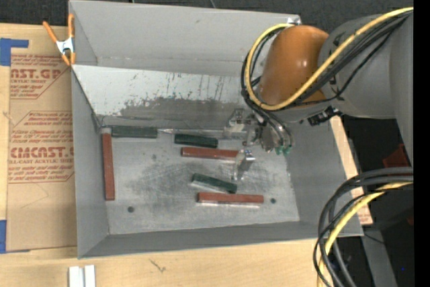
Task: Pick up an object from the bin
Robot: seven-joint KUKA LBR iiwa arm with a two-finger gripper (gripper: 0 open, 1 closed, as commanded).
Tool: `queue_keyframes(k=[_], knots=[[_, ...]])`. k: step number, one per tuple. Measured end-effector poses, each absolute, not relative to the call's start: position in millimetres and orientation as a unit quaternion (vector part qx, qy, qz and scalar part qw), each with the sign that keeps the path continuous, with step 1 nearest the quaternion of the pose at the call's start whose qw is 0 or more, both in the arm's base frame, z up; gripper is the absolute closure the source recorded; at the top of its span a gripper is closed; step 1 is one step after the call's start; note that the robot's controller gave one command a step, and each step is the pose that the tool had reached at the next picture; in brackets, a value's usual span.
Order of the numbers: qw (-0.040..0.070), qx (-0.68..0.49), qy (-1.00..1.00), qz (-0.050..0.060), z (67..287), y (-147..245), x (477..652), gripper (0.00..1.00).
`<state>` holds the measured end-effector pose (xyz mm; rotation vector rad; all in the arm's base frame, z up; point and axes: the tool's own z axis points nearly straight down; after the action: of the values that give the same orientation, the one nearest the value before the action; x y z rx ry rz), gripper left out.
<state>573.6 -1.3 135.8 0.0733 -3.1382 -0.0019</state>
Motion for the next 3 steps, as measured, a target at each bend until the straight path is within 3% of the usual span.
queue_keyframes(k=[1, 2, 3], knots=[[-0.001, -0.023, -1.000, -0.001, 128, 22, 534.4, 0.00], [-0.006, 0.025, -1.000, 0.000, 74, 35, 535.3, 0.00], [-0.003, 0.025, -1.000, 0.000, 82, 33, 532.9, 1.00]])
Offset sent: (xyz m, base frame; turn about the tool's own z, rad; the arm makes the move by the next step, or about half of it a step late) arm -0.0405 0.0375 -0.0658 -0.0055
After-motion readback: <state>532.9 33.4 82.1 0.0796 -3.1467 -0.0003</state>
